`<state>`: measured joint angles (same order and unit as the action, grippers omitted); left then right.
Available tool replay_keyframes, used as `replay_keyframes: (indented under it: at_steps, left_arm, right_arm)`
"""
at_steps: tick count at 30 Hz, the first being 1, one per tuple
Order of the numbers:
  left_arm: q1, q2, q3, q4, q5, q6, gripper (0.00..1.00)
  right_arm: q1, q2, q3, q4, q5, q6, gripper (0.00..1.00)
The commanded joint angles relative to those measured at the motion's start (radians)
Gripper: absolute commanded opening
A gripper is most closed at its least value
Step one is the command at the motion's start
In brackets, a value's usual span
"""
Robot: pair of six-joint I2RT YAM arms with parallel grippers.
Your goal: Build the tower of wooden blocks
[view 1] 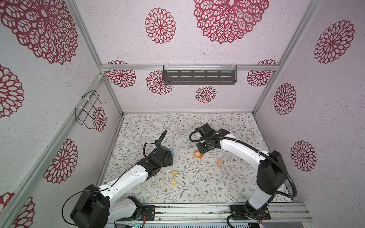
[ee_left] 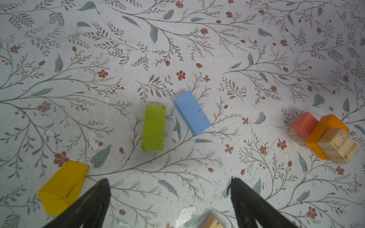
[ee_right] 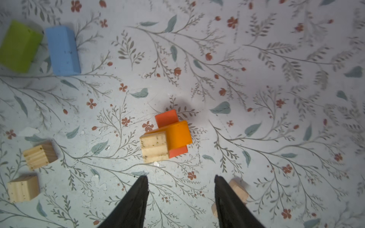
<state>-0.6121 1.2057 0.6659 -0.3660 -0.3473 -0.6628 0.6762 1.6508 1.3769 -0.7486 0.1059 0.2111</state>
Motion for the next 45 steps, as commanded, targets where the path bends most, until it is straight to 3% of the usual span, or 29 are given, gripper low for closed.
replay_keyframes:
  at_steps: [1, 11, 18, 35, 45]
  left_arm:
    - [0.005, 0.026, 0.043, 0.012, 0.026, -0.017, 0.97]
    - [-0.05, 0.156, 0.147, -0.019, 0.006, -0.026, 0.97]
    - [-0.065, 0.251, 0.186, -0.028, -0.001, -0.046, 0.97]
    - [-0.067, 0.31, 0.182, -0.011, -0.029, -0.056, 0.97]
    - [-0.068, 0.32, 0.182, -0.004, -0.026, -0.048, 0.97]
  right_arm:
    - [-0.068, -0.138, -0.081, -0.044, 0.062, 0.193, 0.56]
    - [-0.17, -0.354, -0.369, 0.031, 0.104, 0.316, 0.51]
    - [-0.186, -0.333, -0.532, 0.207, 0.025, 0.393, 0.46]
    - [-0.199, -0.143, -0.523, 0.296, 0.008, 0.356, 0.42]
    - [-0.202, -0.115, -0.513, 0.283, 0.02, 0.337, 0.44]
